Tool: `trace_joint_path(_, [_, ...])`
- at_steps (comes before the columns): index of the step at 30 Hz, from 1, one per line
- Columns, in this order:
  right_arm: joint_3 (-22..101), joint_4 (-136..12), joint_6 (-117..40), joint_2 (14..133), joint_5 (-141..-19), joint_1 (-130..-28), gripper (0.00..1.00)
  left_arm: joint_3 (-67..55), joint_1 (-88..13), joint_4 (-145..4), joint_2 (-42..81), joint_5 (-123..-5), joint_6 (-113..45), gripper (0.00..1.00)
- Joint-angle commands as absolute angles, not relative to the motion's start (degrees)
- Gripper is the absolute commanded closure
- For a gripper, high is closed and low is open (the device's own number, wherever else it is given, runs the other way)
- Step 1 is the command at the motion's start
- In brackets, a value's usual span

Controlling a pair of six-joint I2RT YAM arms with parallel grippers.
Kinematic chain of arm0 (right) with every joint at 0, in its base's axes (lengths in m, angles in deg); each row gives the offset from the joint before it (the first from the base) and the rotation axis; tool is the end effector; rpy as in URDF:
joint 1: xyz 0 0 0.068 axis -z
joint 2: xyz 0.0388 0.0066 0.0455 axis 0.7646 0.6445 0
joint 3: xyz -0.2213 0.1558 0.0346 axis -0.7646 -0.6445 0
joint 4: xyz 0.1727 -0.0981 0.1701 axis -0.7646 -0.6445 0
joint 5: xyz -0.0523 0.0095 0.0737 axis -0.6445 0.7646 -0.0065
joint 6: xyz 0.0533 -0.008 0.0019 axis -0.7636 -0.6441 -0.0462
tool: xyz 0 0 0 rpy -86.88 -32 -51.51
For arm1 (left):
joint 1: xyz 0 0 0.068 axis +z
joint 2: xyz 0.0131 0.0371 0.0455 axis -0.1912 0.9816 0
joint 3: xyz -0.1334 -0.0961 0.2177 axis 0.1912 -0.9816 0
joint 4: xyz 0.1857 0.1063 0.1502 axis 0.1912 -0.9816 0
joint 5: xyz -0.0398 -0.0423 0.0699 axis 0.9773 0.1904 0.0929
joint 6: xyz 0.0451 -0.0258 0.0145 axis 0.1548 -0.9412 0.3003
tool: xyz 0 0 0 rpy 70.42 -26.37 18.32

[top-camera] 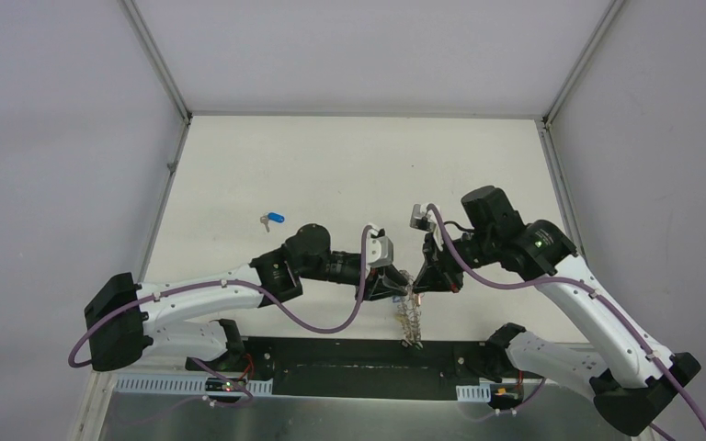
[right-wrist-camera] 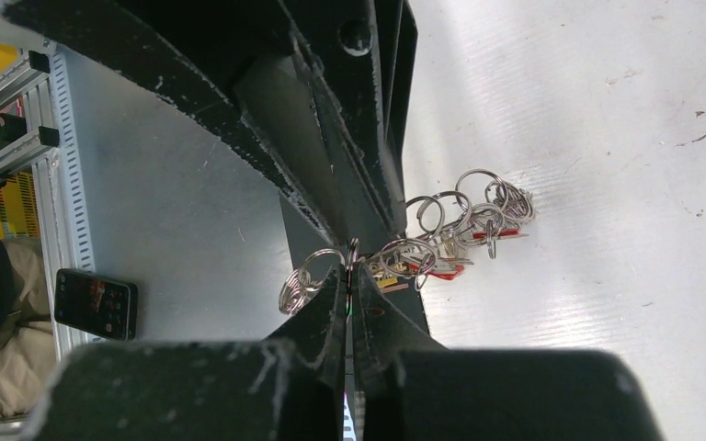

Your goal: Put the keys on the keyring

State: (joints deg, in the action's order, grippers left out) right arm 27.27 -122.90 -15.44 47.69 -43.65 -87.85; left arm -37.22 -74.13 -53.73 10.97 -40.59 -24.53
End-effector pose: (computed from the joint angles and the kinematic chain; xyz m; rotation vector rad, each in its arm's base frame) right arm 0.1136 0.1200 0.3452 -1.3978 2.0145 1.1107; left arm 0.1033 -0.2452 0.2927 1.3003 1.3167 -1.2948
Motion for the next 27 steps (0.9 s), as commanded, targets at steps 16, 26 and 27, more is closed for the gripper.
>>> trace_joint_path(16, [29.5,-119.6,-17.3,46.8,-43.0,-88.1,1.0,-32.3,-75.5,-52.1,12.3,-37.8,-27.5,0.83])
trace_joint_path(26, [29.5,-119.3,-17.3,46.0,-43.1,-88.2,1.0,-30.2,-75.8,-57.2,13.9,-38.4,-26.8,0.75])
trace_joint_path(27, [29.5,-119.2,-17.3,45.8,-43.1,-88.2,1.0,-30.0,-75.8,-58.1,13.8,-39.0,-26.7,0.73])
